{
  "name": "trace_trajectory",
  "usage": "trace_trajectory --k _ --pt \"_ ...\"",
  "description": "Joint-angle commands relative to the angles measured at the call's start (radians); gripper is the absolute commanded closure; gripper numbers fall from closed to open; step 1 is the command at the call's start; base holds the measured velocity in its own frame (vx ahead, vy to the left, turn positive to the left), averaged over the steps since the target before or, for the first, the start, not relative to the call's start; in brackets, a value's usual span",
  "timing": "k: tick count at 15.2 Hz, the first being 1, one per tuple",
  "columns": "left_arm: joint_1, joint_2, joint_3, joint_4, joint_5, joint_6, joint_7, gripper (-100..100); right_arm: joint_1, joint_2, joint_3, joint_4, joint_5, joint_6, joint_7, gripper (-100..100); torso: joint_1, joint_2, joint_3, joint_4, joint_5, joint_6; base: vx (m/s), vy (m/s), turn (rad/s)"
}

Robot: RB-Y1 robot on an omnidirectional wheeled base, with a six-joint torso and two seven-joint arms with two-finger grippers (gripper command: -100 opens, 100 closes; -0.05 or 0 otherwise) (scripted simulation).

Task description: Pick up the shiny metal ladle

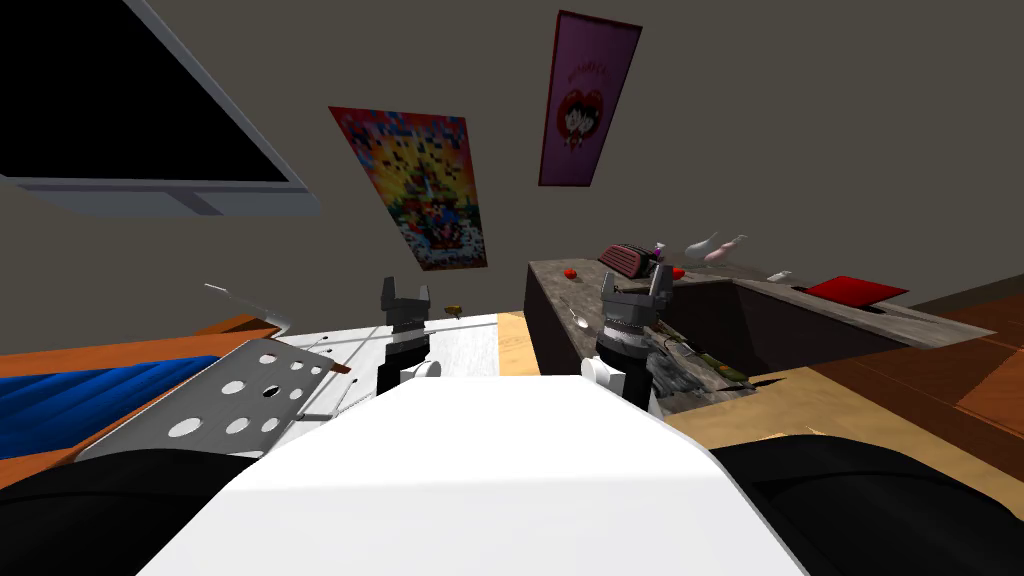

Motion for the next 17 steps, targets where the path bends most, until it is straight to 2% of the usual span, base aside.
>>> trace_trajectory --k 1,2,4,5,6,7,9,10,11,12,13,14,15,16,17 --pt "0.000 0.000 0.000 0.000 0.000 0.000 0.000 0 0.002 -0.045 -0.003 0.001 -0.008 0.016 -0.011 -100 0.000 0.000 0.000 0.000 0.000 0.000 0.009 0.003 0.001" --pt "0.000 0.000 0.000 0.000 0.000 0.000 0.000 0 0.002 -0.045 -0.003 0.001 -0.008 0.016 -0.011 -100 0.000 0.000 0.000 0.000 0.000 0.000 0.016 0.003 0.001" --pt "0.000 0.000 0.000 0.000 0.000 0.000 0.000 0 0.006 -0.100 -0.010 0.004 -0.028 0.053 -0.038 -100 0.000 -0.001 -0.001 0.000 0.000 0.000 0.024 0.001 0.002" --pt "0.000 0.000 0.000 0.000 0.000 0.000 0.000 0 0.006 -0.106 -0.010 0.004 -0.028 0.053 -0.038 -100 0.000 -0.002 -0.001 0.000 0.000 0.000 0.033 0.004 0.004" --pt "0.000 0.000 0.000 0.000 0.000 0.000 0.000 0 0.010 -0.135 -0.015 0.006 -0.042 0.079 -0.056 -100 0.000 -0.002 -0.001 0.000 0.000 0.000 0.036 0.004 0.003" --pt "0.000 0.000 0.000 0.000 0.000 0.000 0.000 0 0.010 -0.135 -0.015 0.006 -0.042 0.079 -0.056 -100 0.000 -0.002 -0.001 -0.001 0.000 0.000 0.034 0.002 0.002" --pt "0.000 0.000 0.000 0.000 0.000 0.000 0.000 0 0.017 -0.188 -0.028 0.011 -0.076 0.134 -0.101 -100 0.000 -0.003 -0.002 -0.001 0.000 0.000 0.048 0.004 0.003" --pt "0.000 0.000 0.000 0.000 0.000 0.000 0.000 0 0.017 -0.192 -0.028 0.011 -0.076 0.142 -0.101 -100 0.000 -0.004 -0.002 -0.001 0.000 0.000 0.061 0.002 0.003" --pt "0.000 0.000 0.000 0.000 0.000 0.000 0.000 0 0.022 -0.221 -0.035 0.015 -0.096 0.175 -0.127 -100 0.000 -0.004 -0.002 -0.001 0.000 0.000 0.057 0.003 0.004" --pt "0.000 0.000 0.000 0.000 0.000 0.000 0.000 0 0.022 -0.221 -0.035 0.015 -0.096 0.180 -0.127 -100 0.000 -0.004 -0.002 -0.001 0.000 0.000 0.050 0.006 0.003" --pt "0.000 0.000 0.000 0.000 0.000 0.000 0.000 0 0.027 -0.249 -0.043 0.018 -0.118 0.207 -0.156 -100 0.000 -0.004 -0.002 -0.001 0.000 0.000 0.056 0.002 0.003" --pt "0.000 0.000 0.000 0.000 0.000 0.000 0.000 0 0.027 -0.249 -0.043 0.018 -0.118 0.220 -0.156 -100 0.000 -0.004 -0.002 -0.001 0.000 0.000 0.052 0.003 0.003" --pt "0.000 0.000 0.000 0.000 0.000 0.000 0.000 0 0.031 -0.276 -0.051 0.023 -0.141 0.246 -0.187 -100 0.000 -0.004 -0.002 -0.001 0.000 0.000 0.057 0.005 0.002" --pt "0.000 0.000 0.000 0.000 0.000 0.000 0.000 0 0.031 -0.276 -0.051 0.023 -0.141 0.264 -0.187 -100 0.000 -0.004 -0.003 -0.001 0.000 0.000 0.057 0.003 0.003" --pt "0.000 0.000 0.000 0.000 0.000 0.000 0.000 0 0.036 -0.302 -0.059 0.027 -0.166 0.287 -0.219 -100 0.000 -0.004 -0.003 -0.001 0.000 0.000 0.063 0.006 0.004"
